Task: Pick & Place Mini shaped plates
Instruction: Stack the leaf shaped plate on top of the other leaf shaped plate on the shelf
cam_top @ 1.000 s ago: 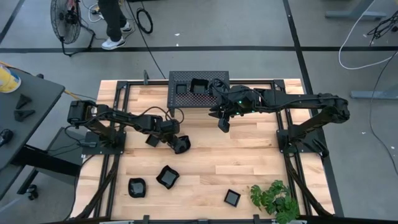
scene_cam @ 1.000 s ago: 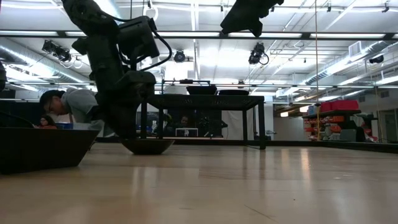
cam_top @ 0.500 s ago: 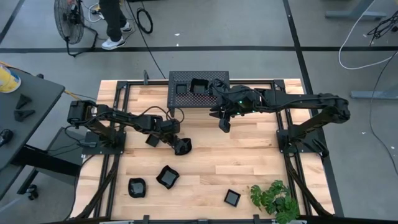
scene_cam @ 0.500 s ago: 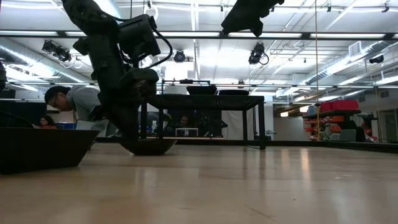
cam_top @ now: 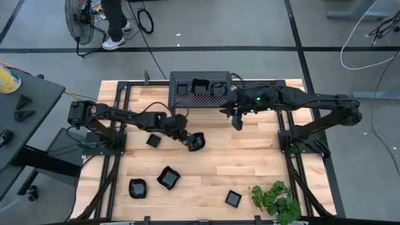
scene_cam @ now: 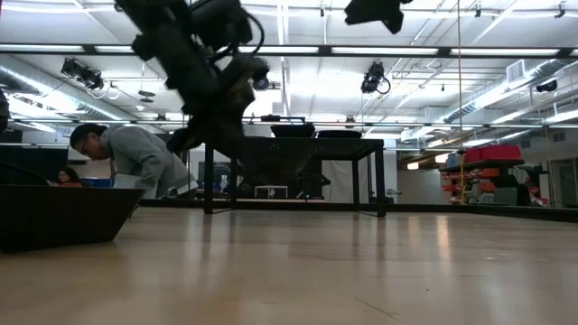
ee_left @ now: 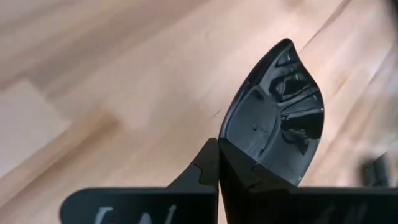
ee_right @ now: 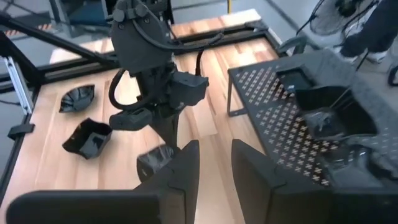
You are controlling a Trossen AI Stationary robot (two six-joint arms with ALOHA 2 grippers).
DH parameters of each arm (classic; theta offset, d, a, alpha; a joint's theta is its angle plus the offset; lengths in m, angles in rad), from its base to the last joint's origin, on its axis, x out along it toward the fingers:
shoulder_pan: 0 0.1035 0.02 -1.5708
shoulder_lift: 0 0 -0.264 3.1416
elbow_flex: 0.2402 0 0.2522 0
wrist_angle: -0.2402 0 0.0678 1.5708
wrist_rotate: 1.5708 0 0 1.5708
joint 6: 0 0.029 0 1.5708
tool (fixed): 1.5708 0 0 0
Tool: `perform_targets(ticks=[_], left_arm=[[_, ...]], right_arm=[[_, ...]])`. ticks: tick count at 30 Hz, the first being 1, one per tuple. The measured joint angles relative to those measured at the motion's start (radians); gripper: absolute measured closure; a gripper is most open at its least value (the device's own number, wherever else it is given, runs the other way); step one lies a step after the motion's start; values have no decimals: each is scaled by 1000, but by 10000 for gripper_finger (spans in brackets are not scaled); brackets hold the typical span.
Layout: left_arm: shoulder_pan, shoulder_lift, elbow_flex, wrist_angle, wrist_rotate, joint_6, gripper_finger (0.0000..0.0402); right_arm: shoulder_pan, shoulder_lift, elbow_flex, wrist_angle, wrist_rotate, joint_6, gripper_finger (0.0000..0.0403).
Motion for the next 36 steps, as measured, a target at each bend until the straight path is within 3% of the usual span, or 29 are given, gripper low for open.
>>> perform_targets(ticks=[10, 23, 36], left_arm=[[1, 31, 180, -62, -75, -48, 401], [32, 300, 481, -109, -67, -49, 401], [45, 428, 540, -173, -15, -91, 402]], right_arm=[[-24, -120, 0, -1, 3, -26, 305], [-32, -197, 0, -54, 53, -64, 305], [-32, -198, 0, -91, 53, -93, 305]])
